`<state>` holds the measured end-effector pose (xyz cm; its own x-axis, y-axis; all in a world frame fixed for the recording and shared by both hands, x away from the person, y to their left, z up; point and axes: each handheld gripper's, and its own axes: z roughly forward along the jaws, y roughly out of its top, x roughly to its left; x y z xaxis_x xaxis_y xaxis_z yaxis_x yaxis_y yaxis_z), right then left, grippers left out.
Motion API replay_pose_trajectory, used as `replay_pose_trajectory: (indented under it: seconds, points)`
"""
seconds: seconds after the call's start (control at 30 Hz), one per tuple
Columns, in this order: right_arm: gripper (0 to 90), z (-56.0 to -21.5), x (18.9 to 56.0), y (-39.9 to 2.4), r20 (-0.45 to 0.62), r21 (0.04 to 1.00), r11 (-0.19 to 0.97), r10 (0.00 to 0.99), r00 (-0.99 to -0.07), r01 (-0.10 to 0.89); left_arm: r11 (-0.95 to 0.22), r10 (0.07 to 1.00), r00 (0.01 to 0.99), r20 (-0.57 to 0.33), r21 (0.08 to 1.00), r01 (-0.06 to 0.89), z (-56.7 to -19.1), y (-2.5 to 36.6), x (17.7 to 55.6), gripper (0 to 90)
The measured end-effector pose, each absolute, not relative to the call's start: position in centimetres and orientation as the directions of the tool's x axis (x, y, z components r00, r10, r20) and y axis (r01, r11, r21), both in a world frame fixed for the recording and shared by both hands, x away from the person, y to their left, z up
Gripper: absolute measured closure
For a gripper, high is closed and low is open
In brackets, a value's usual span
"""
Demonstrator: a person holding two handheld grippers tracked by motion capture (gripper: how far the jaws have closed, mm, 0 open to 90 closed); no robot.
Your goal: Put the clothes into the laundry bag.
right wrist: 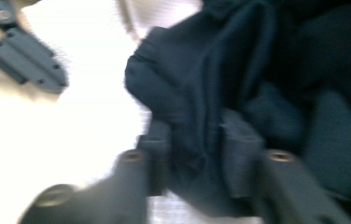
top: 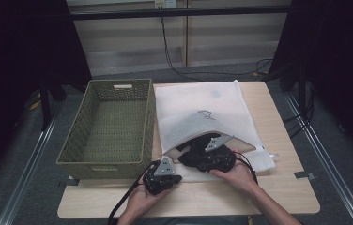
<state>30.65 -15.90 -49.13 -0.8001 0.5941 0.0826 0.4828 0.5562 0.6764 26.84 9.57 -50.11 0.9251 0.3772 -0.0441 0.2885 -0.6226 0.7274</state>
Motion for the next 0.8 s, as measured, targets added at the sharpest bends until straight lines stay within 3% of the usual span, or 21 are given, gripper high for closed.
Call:
replay_pose_trajectory:
  seconds: [0.1,0.8]
  points:
    - [82.1,-49.2,31.5,-16.5,0.123,0.679,0.525,0.608,-0.784,0.513,-0.607,0.378,0.924,-0.051,0.74,0.289,-50.2,9.5,26.8,90.0]
    - [84.0,-48.4,33.2,-15.4,0.092,0.703,0.519,0.612,-0.785,0.486,-0.611,0.375,0.926,-0.047,0.738,0.285,-50.2,9.9,26.7,90.0]
